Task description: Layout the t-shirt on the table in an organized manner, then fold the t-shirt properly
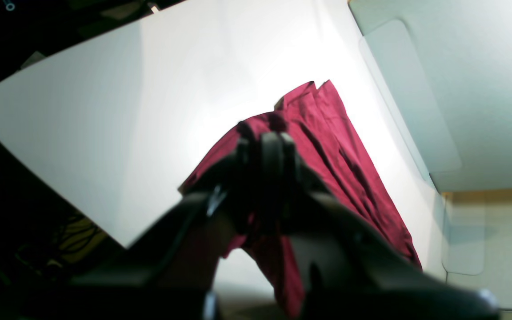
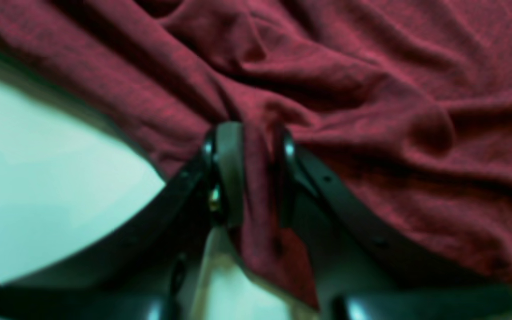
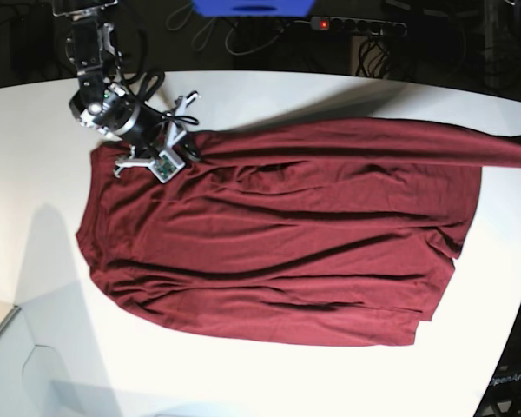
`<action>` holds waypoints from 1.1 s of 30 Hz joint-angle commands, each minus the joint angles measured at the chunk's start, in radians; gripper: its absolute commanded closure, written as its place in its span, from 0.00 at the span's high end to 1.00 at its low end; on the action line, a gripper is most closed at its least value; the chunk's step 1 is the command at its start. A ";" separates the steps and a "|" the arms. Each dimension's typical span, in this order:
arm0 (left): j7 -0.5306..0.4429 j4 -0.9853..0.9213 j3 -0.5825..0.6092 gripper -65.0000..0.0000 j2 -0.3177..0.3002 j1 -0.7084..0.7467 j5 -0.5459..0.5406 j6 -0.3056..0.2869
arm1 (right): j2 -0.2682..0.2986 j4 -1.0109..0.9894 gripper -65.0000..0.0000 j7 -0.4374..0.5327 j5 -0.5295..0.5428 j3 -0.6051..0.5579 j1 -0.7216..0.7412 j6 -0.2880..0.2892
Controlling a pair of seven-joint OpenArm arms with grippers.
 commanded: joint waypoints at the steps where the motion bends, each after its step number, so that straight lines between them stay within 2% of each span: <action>1: -0.018 0.013 -0.008 0.00 -0.025 0.001 -0.025 0.012 | 0.005 0.016 0.21 0.021 0.014 0.003 0.008 0.003; 6: -0.018 0.013 -0.008 0.00 -0.025 0.001 -0.025 0.012 | 0.005 0.016 0.19 0.021 0.014 0.000 -0.002 0.003; 13: -0.018 0.013 -0.008 0.00 -0.025 0.001 -0.025 0.012 | 0.005 0.019 0.00 0.029 0.016 0.000 -0.008 0.003; 23: -0.018 0.013 -0.008 0.00 -0.025 -0.001 -0.025 0.012 | 0.005 0.085 0.00 0.029 0.016 0.005 -0.019 0.003; 28: -0.018 0.013 -0.008 0.00 -0.025 -0.001 -0.025 0.012 | 0.002 0.179 0.00 0.025 0.016 0.054 -0.052 0.003; 33: -0.018 0.004 -0.003 0.00 -0.019 -0.032 -0.022 0.012 | 0.005 0.180 0.00 0.028 0.016 0.100 -0.055 0.003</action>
